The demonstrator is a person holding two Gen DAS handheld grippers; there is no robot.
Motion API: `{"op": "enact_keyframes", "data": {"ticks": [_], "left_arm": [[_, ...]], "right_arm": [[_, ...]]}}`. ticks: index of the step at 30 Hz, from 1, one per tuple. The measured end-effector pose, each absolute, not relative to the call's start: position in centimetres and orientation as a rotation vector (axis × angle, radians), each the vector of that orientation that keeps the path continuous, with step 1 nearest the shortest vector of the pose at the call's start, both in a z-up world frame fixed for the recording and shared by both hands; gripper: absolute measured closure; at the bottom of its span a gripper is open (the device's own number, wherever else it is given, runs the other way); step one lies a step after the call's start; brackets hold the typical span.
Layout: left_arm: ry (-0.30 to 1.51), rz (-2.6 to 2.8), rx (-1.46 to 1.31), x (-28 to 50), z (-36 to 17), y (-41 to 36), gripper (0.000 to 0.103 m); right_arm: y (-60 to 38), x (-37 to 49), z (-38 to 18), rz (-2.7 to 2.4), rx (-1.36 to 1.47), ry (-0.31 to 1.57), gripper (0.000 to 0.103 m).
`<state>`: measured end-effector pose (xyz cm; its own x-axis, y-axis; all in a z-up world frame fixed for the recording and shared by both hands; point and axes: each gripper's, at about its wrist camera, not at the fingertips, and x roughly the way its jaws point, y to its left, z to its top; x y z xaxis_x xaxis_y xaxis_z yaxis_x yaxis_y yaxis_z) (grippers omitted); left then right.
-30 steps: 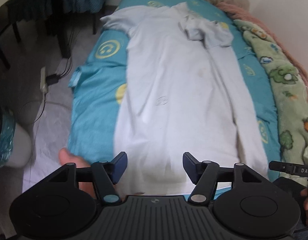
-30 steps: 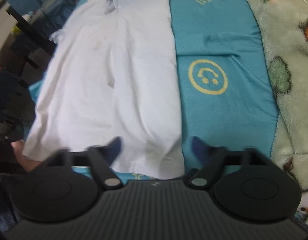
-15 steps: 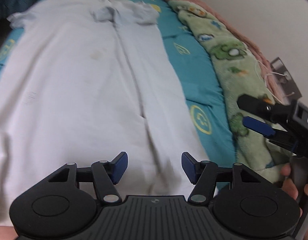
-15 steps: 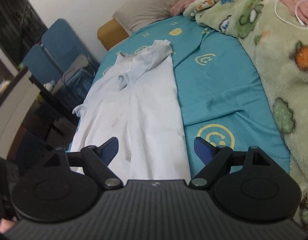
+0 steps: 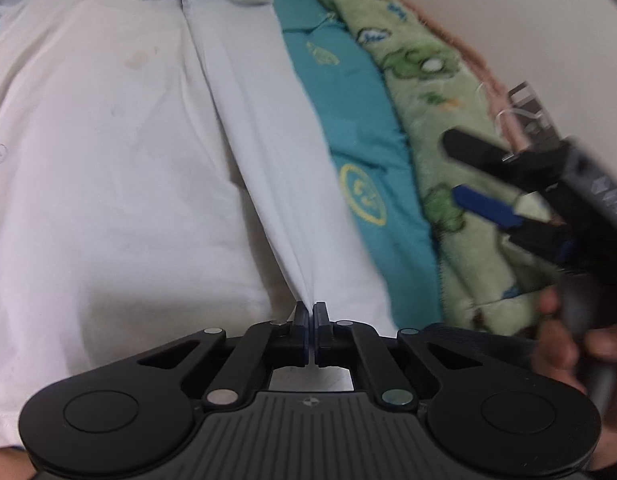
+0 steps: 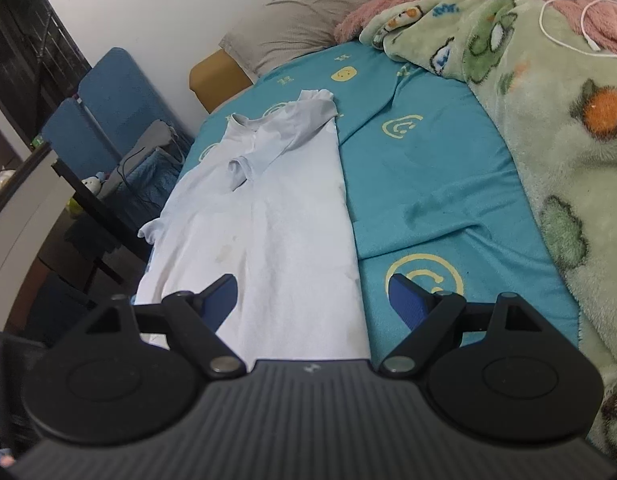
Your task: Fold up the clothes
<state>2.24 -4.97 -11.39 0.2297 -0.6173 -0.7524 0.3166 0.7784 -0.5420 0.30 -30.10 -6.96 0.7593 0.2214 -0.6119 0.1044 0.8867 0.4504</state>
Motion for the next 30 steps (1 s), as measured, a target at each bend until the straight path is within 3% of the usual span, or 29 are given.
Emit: {"op": "enact_keyframes", "data": {"ticks": [8,9,11,12,14,16,22,26,30], "left_arm": [[1.163,-0.530,-0.105,1.7,-12.9,-5.7,0.099],[1.149,-0.516,-0.081,1.6,-12.8,-5.8,0.095],[1.117,-0.486,-0.030,1.4,-12.6,-5.9,0.072],[1.101,-0.471,-0.005,1.4,-12.5,-6.0,0.066],[1.040,-0.440,0.021,1.4,-11.2,-6.0,0.041],[0.977,-0.409,0.046,1.4,-9.8,-6.0,0.026],[0.805,-0.324,0.095,2.2,-5.4,-5.6,0.018],[0.729,-0.291,0.092,3.0,-3.4,-5.1,0.005],[0.660,-0.252,0.070,3.0,-2.5,-3.9,0.000]], "right_arm": [[-29.6,0.7,-7.1,0.050,0.441,0.716,0.019],[-29.5,0.5,-7.0,0.051,0.436,0.712,0.019],[-29.3,0.2,-6.7,0.053,0.423,0.694,0.019],[-29.2,0.0,-6.5,0.055,0.415,0.681,0.019],[-28.9,-0.4,-6.0,0.061,0.395,0.652,0.019],[-28.7,-0.8,-5.5,0.069,0.373,0.618,0.019],[-28.5,-2.3,-4.1,0.069,0.332,0.505,0.019],[-28.4,-2.9,-3.8,0.065,0.320,0.463,0.019],[-27.9,-3.3,-3.6,0.063,0.291,0.441,0.019]]}}
